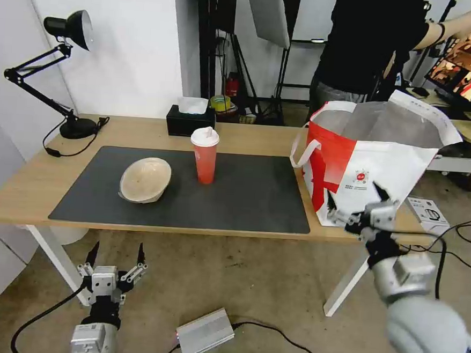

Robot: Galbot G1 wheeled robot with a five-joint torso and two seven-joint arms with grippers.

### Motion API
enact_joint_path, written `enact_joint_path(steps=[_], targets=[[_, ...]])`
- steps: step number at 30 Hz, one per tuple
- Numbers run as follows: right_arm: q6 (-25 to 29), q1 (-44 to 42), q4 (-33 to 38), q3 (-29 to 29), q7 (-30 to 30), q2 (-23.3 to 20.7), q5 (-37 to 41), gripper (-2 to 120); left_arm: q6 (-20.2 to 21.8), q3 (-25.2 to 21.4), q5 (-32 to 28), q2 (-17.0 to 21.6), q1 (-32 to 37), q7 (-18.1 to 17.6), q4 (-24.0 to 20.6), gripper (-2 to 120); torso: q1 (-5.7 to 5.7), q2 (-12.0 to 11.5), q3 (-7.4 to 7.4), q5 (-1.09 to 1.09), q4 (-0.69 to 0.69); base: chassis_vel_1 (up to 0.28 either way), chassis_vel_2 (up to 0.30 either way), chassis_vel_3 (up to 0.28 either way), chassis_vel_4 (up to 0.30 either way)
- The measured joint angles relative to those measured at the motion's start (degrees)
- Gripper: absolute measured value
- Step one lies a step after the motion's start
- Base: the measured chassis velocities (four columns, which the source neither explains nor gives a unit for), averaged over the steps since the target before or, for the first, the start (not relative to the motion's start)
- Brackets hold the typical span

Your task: Pick up the trash from the table and place it into the takeout bag.

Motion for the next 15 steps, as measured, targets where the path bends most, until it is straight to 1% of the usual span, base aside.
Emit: enact_joint_path(steps=[1, 6, 15], targets=[[0.00, 0.00, 0.00, 0.00, 0.00, 0.00, 0.00, 100, 0.00, 0.00, 0.00, 0.00, 0.00, 0.00, 0.00, 100, 0.00, 0.00, 0.00, 0.00, 0.00, 0.000, 0.000, 0.000, 0.000], [1.83, -2.30, -1.75, -3.22, 4.28, 1.75, -2.63, 100, -0.02, 0.01, 0.02, 0.02, -0.11, 0.00, 0.24, 100, 0.00, 0.00, 0.00, 0.00, 0.01, 0.000, 0.000, 0.000, 0.000], [5.47, -3.46, -6.61, -6.12, 6.80, 2.79, -4.84, 100, -0.03, 0.02, 0.05, 0.05, -0.29, 0.00, 0.56, 100, 0.01, -0.01, 0.00, 0.00, 0.00, 0.000, 0.000, 0.000, 0.000]])
